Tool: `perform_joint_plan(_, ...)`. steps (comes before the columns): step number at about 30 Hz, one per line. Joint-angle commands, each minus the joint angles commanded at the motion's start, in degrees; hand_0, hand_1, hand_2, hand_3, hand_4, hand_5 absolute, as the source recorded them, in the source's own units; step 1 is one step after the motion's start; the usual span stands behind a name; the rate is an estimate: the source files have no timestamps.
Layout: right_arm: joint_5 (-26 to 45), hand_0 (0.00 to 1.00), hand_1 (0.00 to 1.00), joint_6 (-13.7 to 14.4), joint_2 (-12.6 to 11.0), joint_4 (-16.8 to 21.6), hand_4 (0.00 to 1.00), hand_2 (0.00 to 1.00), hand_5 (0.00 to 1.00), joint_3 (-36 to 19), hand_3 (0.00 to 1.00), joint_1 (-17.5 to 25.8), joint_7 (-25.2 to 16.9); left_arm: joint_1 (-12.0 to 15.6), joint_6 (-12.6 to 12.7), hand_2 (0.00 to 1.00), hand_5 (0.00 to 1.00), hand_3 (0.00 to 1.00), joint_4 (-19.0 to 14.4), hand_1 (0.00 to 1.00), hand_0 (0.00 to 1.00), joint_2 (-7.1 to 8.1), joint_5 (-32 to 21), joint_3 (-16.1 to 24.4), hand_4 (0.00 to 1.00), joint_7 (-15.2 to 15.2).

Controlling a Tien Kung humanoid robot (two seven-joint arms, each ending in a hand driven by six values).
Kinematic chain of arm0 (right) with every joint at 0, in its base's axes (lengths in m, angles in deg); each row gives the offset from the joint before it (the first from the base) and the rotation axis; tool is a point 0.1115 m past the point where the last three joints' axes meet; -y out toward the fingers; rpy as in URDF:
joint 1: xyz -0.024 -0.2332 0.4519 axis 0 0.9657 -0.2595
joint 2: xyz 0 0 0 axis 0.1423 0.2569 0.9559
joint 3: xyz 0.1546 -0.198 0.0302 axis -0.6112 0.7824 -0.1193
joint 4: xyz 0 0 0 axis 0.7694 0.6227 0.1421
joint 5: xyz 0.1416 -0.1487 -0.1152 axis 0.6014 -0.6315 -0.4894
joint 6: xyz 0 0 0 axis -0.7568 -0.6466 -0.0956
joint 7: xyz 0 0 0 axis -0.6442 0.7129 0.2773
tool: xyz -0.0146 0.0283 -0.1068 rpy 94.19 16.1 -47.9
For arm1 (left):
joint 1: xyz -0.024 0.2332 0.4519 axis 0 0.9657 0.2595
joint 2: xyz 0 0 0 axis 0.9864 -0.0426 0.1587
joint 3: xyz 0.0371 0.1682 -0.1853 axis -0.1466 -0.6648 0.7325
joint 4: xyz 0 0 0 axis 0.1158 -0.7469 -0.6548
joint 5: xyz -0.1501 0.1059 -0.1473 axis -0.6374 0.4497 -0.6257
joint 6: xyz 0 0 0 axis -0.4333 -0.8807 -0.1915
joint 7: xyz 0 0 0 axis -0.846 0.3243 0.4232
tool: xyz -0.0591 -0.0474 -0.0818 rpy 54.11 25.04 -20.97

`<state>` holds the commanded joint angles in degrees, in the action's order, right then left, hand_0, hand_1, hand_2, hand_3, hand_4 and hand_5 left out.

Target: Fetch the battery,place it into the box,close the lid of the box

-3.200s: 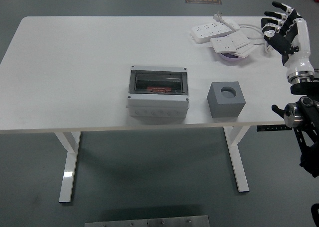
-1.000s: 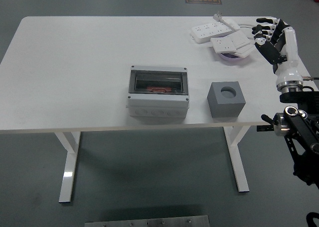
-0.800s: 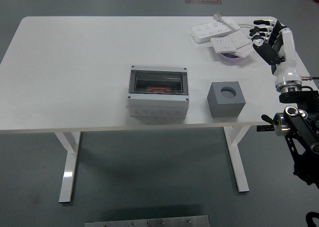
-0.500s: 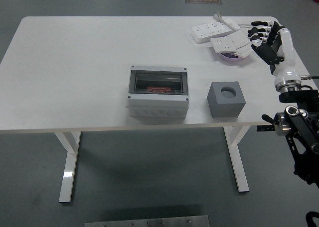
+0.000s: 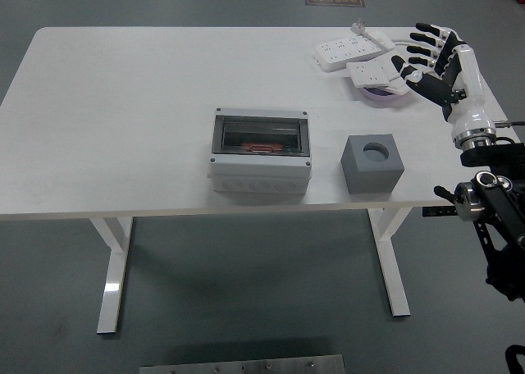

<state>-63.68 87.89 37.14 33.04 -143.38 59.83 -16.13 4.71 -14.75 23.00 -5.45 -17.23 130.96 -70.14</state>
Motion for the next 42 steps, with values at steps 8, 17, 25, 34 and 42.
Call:
perform_joint_plan(8,0.1,0.757,0.778,0.4,-0.2,0.1,0.927,0.794,0.311,-0.8,0.879,0.2,0.2,0.2,0.2,0.554,0.079,0.55,0.0,0.7,0.647,-0.26,-1.0,-0.6,0.533,0.4)
perform_joint_plan(17,1.4,0.774,0.778,0.4,0.0,0.1,0.935,0.792,0.358,-1.8,0.869,0.6,0.3,0.2,0.1,0.566,0.135,0.569,0.0,0.692,0.644,-0.51,-1.0,-0.3,0.617,0.2)
perform_joint_plan(25,4.1,0.777,0.777,-0.3,0.0,0.0,0.908,0.796,0.652,-2.0,0.873,0.7,0.9,0.2,-0.1,0.569,0.11,0.573,0.1,0.691,0.644,-0.61,-1.3,-0.5,0.612,0.1)
perform_joint_plan(34,7.4,0.807,0.778,-2.4,0.1,-0.2,0.933,0.798,0.998,-1.8,0.909,0.8,1.2,0.4,-0.1,0.556,0.07,0.557,0.2,0.686,0.644,-0.67,-1.5,-0.7,0.523,0.3)
perform_joint_plan(42,9.0,0.816,0.743,-2.5,0.1,-0.4,0.903,0.729,0.998,-1.9,0.718,0.9,0.7,0.4,-0.3,0.55,0.049,0.552,0.3,0.684,0.646,-0.75,-1.9,-1.1,0.488,0.7)
